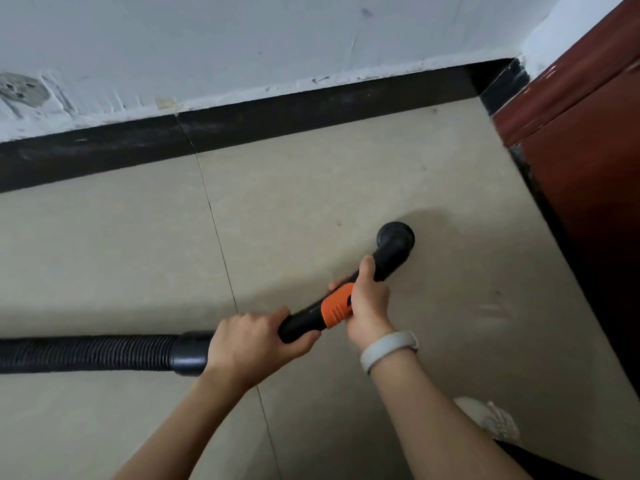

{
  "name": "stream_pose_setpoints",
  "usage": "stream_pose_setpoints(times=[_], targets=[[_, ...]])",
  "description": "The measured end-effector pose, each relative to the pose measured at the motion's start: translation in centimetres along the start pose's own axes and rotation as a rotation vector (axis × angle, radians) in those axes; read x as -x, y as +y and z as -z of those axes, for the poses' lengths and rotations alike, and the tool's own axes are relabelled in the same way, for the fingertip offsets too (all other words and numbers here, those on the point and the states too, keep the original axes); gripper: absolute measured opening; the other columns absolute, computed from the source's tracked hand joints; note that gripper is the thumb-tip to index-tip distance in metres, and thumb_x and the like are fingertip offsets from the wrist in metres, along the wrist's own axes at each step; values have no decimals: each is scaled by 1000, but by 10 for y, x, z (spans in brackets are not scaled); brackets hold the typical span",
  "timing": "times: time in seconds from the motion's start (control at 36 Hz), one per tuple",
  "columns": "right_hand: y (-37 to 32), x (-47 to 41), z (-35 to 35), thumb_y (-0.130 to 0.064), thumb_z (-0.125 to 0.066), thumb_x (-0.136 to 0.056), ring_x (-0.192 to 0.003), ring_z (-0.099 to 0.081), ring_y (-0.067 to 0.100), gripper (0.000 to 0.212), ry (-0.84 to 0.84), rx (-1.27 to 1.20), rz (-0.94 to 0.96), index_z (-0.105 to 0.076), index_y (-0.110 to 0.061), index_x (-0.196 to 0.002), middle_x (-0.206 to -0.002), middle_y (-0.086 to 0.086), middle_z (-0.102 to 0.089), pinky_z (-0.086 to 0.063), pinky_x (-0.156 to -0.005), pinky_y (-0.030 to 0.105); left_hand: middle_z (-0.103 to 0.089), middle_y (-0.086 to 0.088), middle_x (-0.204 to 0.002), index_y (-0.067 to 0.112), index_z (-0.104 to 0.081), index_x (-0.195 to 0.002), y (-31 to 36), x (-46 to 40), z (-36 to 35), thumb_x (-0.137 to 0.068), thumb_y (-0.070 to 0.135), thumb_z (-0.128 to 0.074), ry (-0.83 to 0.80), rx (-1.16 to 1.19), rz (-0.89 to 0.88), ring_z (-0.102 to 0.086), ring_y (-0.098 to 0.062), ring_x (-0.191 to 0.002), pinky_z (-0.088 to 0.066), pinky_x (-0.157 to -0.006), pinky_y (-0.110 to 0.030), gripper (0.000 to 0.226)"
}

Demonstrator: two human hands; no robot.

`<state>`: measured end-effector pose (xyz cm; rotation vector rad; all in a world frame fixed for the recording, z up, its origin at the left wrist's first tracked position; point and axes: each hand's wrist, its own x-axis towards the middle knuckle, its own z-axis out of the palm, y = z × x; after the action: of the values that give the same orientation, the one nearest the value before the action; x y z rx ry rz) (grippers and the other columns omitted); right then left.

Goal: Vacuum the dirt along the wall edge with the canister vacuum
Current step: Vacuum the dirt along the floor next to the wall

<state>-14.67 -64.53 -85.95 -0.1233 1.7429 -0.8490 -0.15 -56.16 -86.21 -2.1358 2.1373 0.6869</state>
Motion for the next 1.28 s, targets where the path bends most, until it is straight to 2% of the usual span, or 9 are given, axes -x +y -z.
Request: stream_pose_setpoints(times=[0.19, 0.42, 0.5, 0.61, 0.69, 0.81, 0.94, 1.11, 1.28], targets=[[-32, -6, -47, -37, -52, -98, -34, -52, 19, 37, -229, 2, -38, -44, -7, -78, -50, 4, -50, -49, -47, 30, -46, 10, -51, 28, -40, -63, -13, -24, 22, -66, 83, -30, 76, 99, 154, -59, -24, -60, -37, -53, -29, 56], [-3, 2, 33, -38, -48, -99, -40, -57, 18, 39, 1, -70, -18, -48, -6, -77, -45, 1, -55, -50, -50, 29, -45, 10, -53, 31, -46, -77, 19, -3, 3, -66, 84, -26, -35, -12, -94, -59, -16, -57, -32, -48, -26, 57], [8, 10, 52, -39, -49, -99, -45, -59, 20, 36, 31, -134, 3, -50, -4, -90, -48, 1, -57, -52, -54, 32, -50, 8, -54, 27, -54, -78, 25, 8, -4, -64, 85, -19, -2, -6, -158, -62, -19, -57, -32, -49, -27, 69], [24, 17, 71, -39, -50, -99, -44, -58, 20, 32, 68, -210, -55, -48, -7, -95, -48, -1, -57, -54, -55, 34, -43, 8, -50, 31, -45, -74, 27, 20, -7, -63, 85, -16, -47, -26, -219, -62, -15, -57, -31, -48, -26, 63], [26, 18, 69, -38, -50, -99, -45, -56, 22, 34, 48, -199, -77, -48, -6, -89, -47, 0, -55, -53, -58, 36, -43, 8, -52, 31, -47, -78, 24, 24, -11, -67, 84, -25, -100, -48, -172, -64, -14, -65, -40, -53, -27, 58], [10, 11, 46, -36, -50, -99, -41, -55, 19, 32, -31, -126, -49, -46, -7, -85, -54, 4, -52, -51, -51, 30, -40, 9, -47, 31, -42, -72, 24, 17, -7, -71, 79, -40, -57, -1, -70, -64, -20, -62, -34, -50, -28, 48], [-8, 0, 52, -39, -50, -99, -44, -58, 17, 31, -72, -118, -68, -48, -9, -91, -58, 3, -55, -54, -54, 32, -43, 10, -50, 30, -43, -71, 35, -1, -3, -68, 81, -32, -49, -1, -89, -59, -21, -59, -34, -51, -28, 53], [0, -6, 86, -38, -51, -99, -42, -56, 18, 33, 42, -164, -77, -49, -5, -96, -56, 4, -54, -52, -51, 30, -42, 8, -54, 31, -43, -76, 60, 5, -18, -69, 81, -27, -86, -20, -188, -63, -19, -64, -32, -53, -29, 53], [-24, -7, 43, -34, -49, -100, -50, -58, 22, 33, -74, -46, -40, -46, -7, -81, -63, 7, -53, -54, -58, 35, -39, 9, -47, 28, -43, -69, 40, -3, -11, -69, 78, -37, 34, 72, -28, -62, -27, -59, -34, -49, -30, 50]])
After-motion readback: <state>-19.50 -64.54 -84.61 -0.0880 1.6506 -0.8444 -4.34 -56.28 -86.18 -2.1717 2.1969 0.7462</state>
